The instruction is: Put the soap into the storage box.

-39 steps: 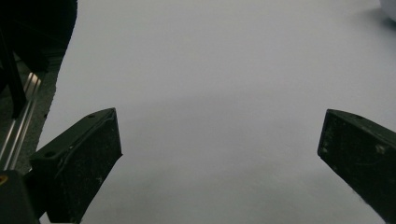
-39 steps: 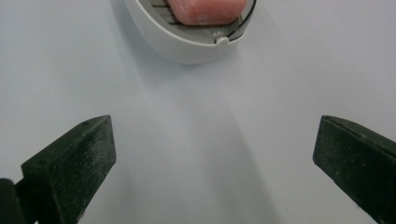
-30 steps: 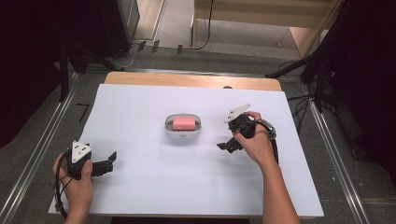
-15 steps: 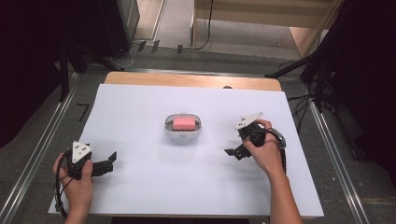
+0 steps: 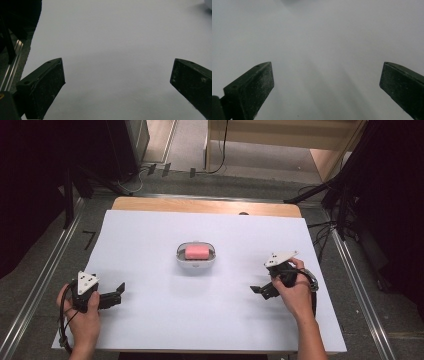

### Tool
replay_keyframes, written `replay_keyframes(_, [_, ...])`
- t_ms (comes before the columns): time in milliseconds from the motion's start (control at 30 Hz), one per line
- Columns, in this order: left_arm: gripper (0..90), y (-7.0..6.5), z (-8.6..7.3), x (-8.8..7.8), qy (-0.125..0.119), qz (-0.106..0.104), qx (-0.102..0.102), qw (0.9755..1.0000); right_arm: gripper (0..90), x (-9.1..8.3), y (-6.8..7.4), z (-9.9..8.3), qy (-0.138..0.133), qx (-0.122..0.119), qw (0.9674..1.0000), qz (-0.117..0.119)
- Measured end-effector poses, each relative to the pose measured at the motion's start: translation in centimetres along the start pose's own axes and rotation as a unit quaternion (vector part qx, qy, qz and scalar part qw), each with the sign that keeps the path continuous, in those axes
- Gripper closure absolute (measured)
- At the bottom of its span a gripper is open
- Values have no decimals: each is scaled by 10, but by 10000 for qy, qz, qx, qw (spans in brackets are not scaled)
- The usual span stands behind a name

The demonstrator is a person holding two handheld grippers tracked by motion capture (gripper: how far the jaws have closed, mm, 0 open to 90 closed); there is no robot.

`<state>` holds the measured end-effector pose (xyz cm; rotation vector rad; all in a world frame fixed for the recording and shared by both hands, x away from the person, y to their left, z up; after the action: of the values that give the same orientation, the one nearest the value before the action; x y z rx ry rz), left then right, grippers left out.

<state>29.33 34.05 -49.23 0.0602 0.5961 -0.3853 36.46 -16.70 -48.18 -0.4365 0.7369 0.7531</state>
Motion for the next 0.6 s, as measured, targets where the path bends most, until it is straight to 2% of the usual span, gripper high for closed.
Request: replay_keyframes(600, [1,0,0,0,13,2,15,10000,0,-20,-5,-44,-217,438,9986,-204])
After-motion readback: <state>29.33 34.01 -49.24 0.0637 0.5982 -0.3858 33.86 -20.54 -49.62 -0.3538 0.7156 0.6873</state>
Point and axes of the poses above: each handheld gripper's, and its own axes: x roughly forward along the jaws, z roughly out of its top, y roughly to its left, the point moved 5 cm from there along x, roughly forward along the jaws, and after that the axes turned 12 degrees about -z, right-handed, at the moved point
